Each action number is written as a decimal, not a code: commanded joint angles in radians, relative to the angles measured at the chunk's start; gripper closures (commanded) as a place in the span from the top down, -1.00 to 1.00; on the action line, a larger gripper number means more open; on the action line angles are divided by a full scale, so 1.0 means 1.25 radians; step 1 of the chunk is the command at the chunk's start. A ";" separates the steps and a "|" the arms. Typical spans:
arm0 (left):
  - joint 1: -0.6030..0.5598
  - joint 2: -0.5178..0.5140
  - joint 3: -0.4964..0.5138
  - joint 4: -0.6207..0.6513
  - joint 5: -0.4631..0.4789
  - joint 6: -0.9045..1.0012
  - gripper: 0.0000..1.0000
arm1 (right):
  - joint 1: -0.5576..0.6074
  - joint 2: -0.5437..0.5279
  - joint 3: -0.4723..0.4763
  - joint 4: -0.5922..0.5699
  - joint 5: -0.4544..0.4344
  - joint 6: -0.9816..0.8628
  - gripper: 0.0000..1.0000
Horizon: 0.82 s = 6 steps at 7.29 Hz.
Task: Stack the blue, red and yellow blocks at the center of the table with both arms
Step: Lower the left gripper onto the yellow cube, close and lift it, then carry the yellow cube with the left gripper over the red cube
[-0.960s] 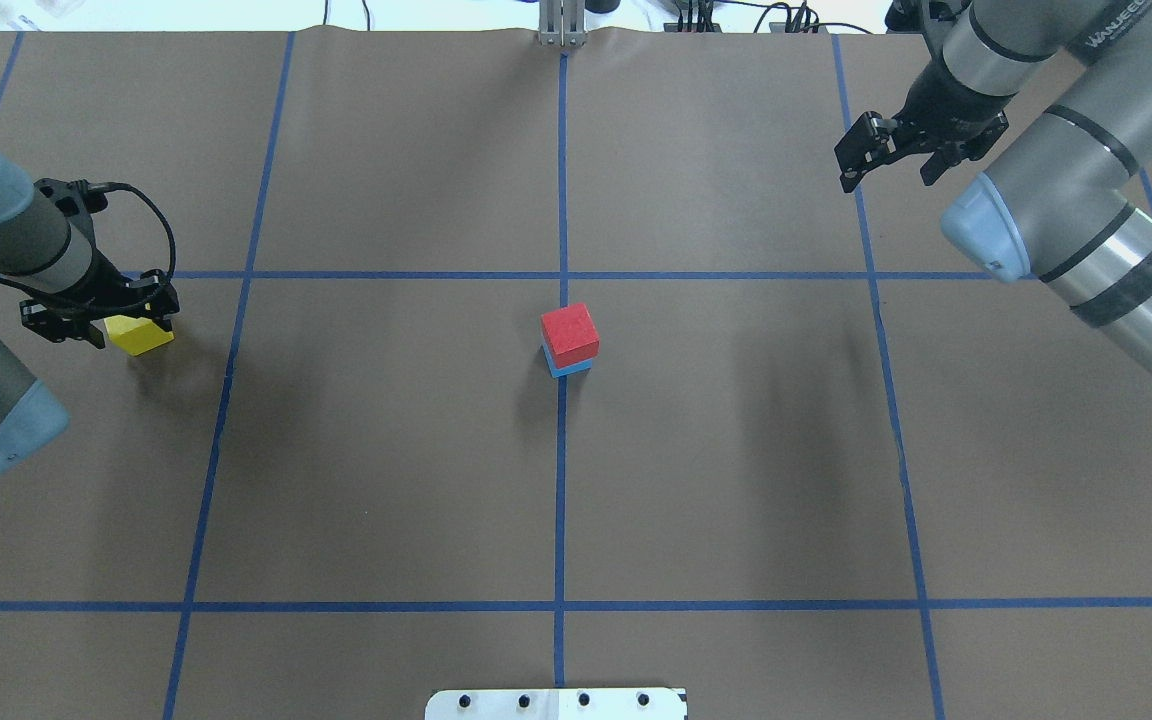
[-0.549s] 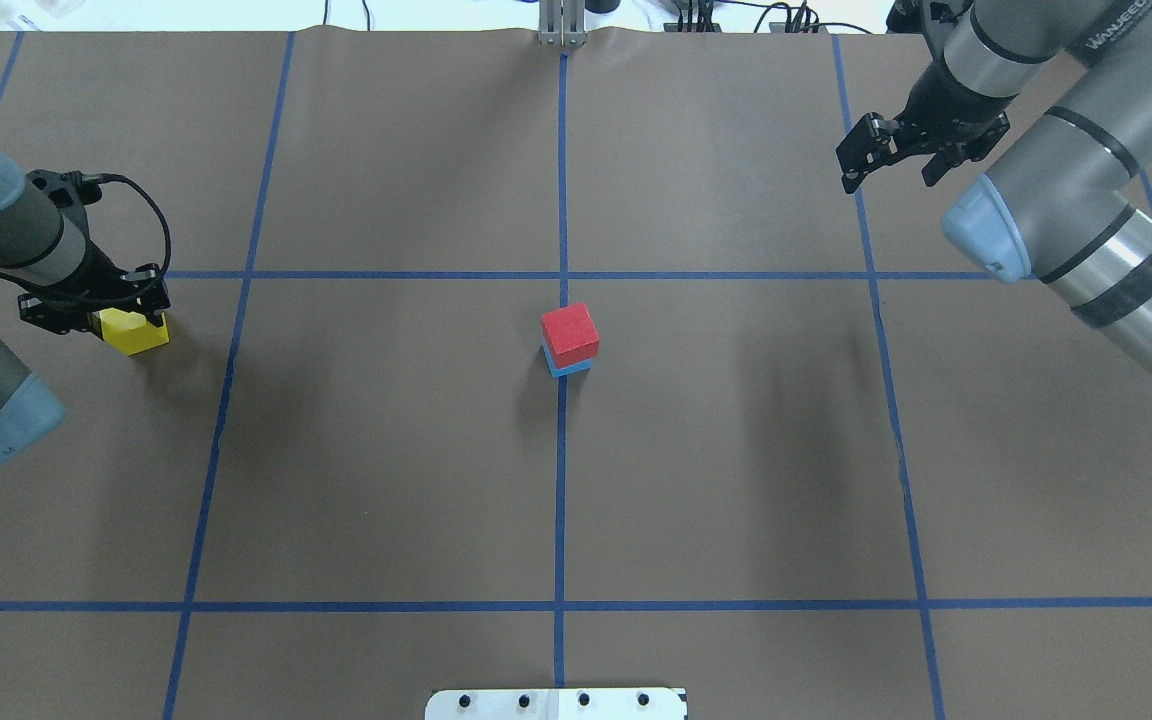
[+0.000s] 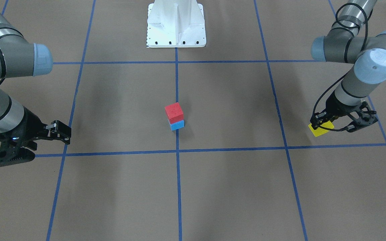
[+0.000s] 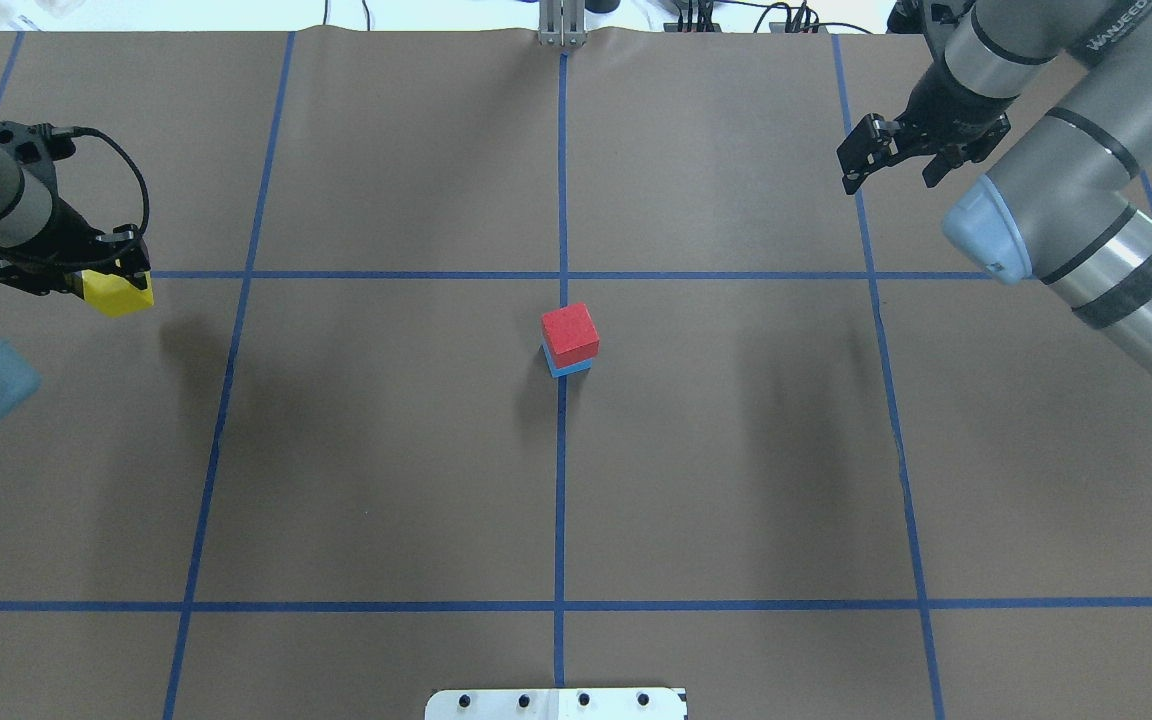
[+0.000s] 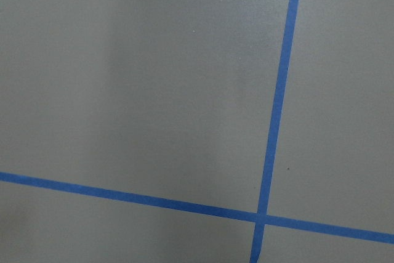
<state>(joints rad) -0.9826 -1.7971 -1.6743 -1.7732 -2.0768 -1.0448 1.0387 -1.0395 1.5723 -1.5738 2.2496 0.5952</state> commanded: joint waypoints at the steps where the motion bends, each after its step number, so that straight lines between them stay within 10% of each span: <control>1: -0.023 -0.078 -0.126 0.247 -0.001 0.125 -1.00 | 0.001 0.000 0.005 -0.001 0.002 0.000 0.98; 3: 0.008 -0.322 -0.155 0.561 -0.003 0.111 -1.00 | 0.010 -0.002 0.005 -0.001 0.003 0.000 0.98; 6: 0.168 -0.558 -0.041 0.595 0.006 -0.127 -1.00 | 0.085 -0.059 0.005 0.002 0.014 -0.060 0.98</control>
<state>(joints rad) -0.8420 -2.3607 -1.7998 -1.0455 -2.0713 -1.0861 1.0957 -1.0821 1.5789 -1.5705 2.2608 0.5690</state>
